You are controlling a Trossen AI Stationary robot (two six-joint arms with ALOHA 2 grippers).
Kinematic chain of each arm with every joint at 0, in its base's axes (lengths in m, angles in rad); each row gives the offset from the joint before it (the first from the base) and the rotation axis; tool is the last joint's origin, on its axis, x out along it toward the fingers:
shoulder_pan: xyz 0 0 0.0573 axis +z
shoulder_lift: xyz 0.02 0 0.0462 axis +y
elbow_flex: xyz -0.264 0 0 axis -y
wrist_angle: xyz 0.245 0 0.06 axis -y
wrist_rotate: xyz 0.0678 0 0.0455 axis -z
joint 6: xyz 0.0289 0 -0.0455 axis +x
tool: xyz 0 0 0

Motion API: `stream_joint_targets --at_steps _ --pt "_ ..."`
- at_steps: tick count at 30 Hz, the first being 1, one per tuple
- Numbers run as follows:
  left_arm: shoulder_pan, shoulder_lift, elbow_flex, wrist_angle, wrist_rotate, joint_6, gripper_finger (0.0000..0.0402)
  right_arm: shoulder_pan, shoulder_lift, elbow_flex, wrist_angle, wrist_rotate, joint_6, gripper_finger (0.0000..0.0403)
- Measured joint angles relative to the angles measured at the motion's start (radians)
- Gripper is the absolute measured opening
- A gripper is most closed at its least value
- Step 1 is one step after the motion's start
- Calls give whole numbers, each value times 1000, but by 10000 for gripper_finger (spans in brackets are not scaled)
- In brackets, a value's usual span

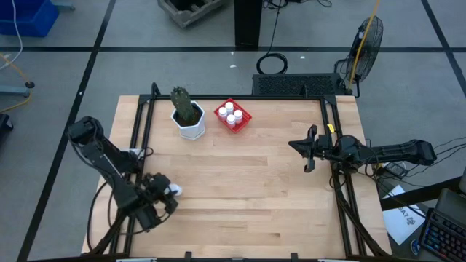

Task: Pick and place pill bottles into a basket
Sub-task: Put the white pill bottle into the red bin

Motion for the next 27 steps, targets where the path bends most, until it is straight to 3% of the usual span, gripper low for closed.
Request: stream_joint_targets --at_steps 6,11,17,20,23,27 --pt "164 0 0 211 -171 328 168 0 0 0 0 0 0 4" --pt "375 0 0 412 -182 698 164 0 0 0 0 0 0 4" --pt "631 0 0 797 -65 1228 191 0 0 0 0 0 0 4" --pt "754 0 8 960 49 1430 189 0 0 0 0 0 0 4" --pt "884 0 25 1059 196 1545 169 0 0 0 0 0 0 4" --pt "1027 0 56 1073 248 1596 164 0 0 0 0 0 0 4"
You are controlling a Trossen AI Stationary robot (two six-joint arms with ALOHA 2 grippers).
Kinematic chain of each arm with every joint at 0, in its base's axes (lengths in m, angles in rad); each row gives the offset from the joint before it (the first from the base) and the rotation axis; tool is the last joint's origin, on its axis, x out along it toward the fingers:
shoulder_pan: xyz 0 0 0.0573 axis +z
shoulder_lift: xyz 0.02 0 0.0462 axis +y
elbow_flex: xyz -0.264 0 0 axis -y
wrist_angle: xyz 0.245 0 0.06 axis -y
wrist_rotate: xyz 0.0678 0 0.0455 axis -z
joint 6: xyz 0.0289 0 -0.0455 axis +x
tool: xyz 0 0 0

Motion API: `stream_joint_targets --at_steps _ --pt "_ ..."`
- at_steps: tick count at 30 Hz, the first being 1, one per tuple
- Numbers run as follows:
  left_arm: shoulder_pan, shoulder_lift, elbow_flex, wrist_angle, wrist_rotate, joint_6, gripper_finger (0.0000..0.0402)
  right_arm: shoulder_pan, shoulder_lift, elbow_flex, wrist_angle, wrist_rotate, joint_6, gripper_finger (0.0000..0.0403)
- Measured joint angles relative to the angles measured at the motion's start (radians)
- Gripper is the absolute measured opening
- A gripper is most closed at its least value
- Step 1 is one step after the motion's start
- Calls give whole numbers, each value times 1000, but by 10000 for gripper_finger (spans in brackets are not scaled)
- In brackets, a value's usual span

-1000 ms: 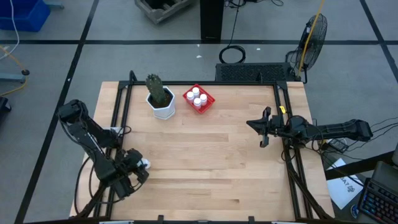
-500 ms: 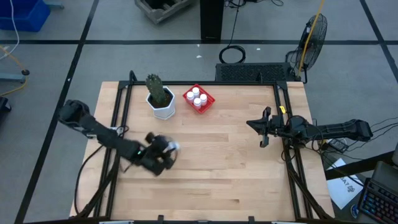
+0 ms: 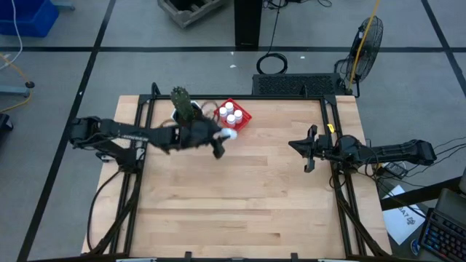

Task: Pick and place pill bottles into a basket
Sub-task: Put the white pill bottle into the red bin

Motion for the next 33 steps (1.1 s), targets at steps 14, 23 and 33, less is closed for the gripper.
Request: stream_joint_targets --at_steps 14,23,33 --pt "188 134 185 -25 194 130 164 0 0 0 0 1 0 4" --pt "232 340 440 -249 229 179 191 0 0 0 -3 0 0 4" --pt "277 424 562 -392 230 218 163 0 0 0 -7 1 0 4"
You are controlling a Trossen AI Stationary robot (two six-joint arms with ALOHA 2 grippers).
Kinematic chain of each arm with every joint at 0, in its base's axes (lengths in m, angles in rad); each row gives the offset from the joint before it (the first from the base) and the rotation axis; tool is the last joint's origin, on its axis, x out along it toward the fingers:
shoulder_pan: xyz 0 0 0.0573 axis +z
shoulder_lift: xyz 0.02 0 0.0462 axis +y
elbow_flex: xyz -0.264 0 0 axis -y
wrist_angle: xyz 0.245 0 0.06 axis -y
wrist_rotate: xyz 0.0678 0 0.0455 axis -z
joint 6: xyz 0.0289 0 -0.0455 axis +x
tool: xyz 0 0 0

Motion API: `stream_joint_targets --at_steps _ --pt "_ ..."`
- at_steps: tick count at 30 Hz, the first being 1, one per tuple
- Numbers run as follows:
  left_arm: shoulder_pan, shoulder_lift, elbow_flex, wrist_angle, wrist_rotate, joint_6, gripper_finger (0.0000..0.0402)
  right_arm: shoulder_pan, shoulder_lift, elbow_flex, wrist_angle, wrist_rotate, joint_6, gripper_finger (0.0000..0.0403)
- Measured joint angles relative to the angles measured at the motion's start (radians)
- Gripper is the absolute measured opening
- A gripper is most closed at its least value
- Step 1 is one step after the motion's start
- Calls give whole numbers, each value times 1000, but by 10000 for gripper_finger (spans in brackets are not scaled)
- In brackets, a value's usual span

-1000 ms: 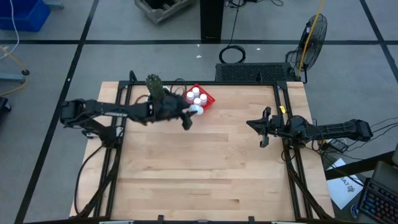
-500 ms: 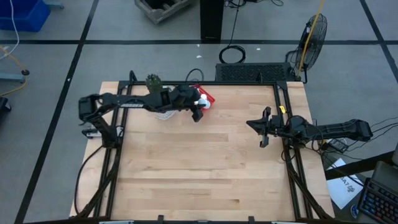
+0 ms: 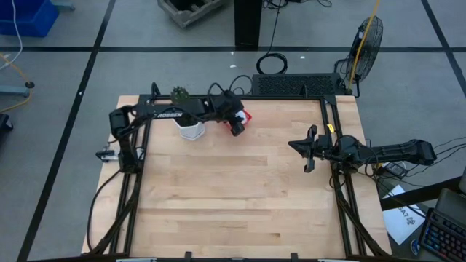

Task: Pick and place pill bottles into a basket
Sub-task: Put the white pill bottle into the red bin

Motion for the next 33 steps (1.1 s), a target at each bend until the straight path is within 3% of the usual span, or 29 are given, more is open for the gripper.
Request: stream_joint_targets --at_steps 8,18,23,33 --pt "22 0 0 -48 27 -15 187 0 0 0 0 0 0 4" --pt "21 0 0 -55 26 -3 164 0 0 0 0 0 0 4" --pt "25 0 0 -58 49 -6 187 0 0 0 0 0 0 4" --pt "28 34 -2 -51 49 1 163 0 0 0 0 0 0 4"
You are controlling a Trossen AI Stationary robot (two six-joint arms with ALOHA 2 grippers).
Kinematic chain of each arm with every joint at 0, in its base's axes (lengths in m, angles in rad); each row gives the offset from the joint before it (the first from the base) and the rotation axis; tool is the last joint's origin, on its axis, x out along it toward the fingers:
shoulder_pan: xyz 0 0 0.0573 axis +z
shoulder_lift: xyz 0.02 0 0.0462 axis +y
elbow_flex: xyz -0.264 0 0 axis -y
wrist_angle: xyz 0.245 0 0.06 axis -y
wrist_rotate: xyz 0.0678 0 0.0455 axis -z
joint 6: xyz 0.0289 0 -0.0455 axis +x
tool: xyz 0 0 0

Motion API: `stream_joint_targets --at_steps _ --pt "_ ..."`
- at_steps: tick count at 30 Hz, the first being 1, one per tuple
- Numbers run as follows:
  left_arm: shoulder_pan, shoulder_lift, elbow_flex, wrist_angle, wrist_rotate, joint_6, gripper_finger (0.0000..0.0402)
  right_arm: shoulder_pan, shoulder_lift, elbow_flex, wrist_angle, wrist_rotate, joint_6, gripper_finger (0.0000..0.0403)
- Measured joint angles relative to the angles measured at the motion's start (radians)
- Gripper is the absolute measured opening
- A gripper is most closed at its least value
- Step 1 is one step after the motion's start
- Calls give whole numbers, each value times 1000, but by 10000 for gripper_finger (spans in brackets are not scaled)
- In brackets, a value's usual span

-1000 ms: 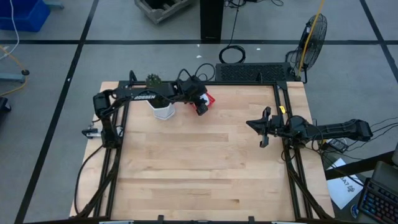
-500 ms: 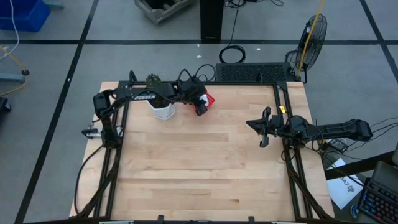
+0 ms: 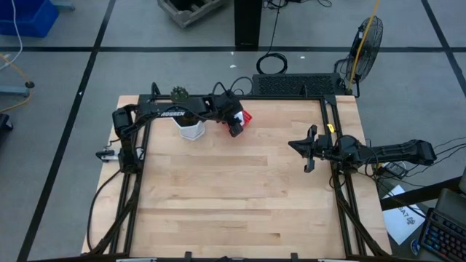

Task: Pick and place pill bottles into a basket
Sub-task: Put the white pill bottle into the red bin

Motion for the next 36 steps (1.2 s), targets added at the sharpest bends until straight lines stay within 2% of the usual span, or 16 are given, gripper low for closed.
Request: stream_joint_targets --at_steps 7,12,17,24,32,36 --pt "0 21 1 8 0 -5 194 0 0 0 0 0 0 4" --pt "0 37 1 11 0 -6 165 0 0 0 0 0 0 4" --pt "0 47 1 17 1 -6 163 0 0 0 0 0 0 4" --pt "1 73 1 9 8 -8 204 0 0 0 0 0 0 4" --pt "1 93 1 21 8 -11 166 0 0 0 0 0 0 4" --pt "1 94 1 21 7 -12 178 0 0 0 0 0 0 4"
